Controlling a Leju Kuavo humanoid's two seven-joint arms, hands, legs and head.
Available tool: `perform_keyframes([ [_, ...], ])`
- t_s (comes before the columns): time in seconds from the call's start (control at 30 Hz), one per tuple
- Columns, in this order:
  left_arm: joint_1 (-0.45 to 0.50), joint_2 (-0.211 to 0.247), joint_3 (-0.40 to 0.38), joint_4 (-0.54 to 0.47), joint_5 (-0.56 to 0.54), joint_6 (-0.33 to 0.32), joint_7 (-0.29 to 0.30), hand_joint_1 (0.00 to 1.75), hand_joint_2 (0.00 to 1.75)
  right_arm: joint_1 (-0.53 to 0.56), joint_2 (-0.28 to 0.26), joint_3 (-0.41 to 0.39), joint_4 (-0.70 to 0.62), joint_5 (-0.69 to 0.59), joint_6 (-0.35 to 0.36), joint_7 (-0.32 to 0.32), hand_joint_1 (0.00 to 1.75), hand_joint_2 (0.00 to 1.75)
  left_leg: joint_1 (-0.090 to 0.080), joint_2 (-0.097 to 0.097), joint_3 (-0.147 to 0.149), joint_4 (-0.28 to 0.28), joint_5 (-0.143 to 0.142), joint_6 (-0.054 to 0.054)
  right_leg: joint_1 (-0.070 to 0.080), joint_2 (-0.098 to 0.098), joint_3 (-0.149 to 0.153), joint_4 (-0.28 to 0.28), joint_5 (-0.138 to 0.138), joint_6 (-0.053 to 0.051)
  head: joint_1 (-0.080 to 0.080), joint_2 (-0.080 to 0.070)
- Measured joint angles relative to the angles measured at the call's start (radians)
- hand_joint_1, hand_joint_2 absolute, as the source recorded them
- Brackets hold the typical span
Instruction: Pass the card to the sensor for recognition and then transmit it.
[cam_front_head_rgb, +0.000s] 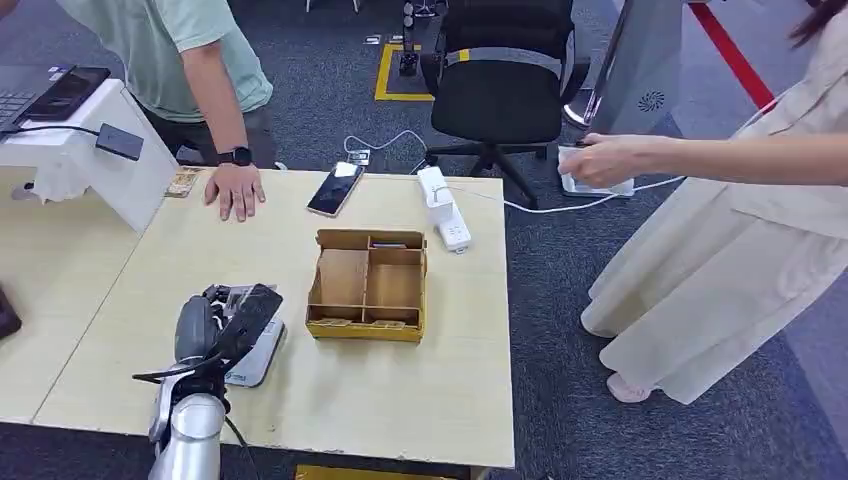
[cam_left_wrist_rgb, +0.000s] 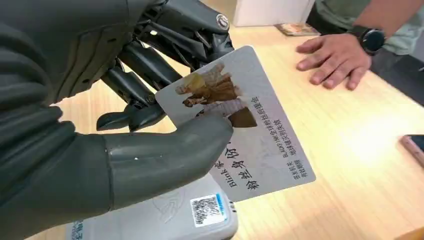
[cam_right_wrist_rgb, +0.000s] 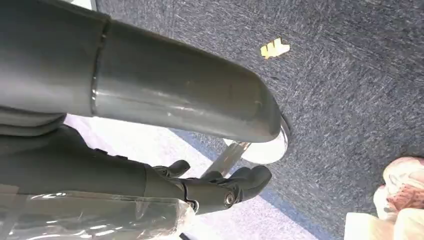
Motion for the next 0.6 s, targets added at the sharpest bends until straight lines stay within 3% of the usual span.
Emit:
perform_keyframes([
  [0.6, 0.020, 0.008, 0.047, 0.021, -0.105, -0.062, 0.083, 1.75, 1.75, -0.010, -0.003, -0.024, 0.000, 0.000, 0.002, -0.018, 0.00, 0.00, 0.000, 0.000, 0.000, 0.000, 0.000, 0.000, 0.000, 0.000, 0.000, 0.000, 0.000, 0.000, 0.000, 0.000],
])
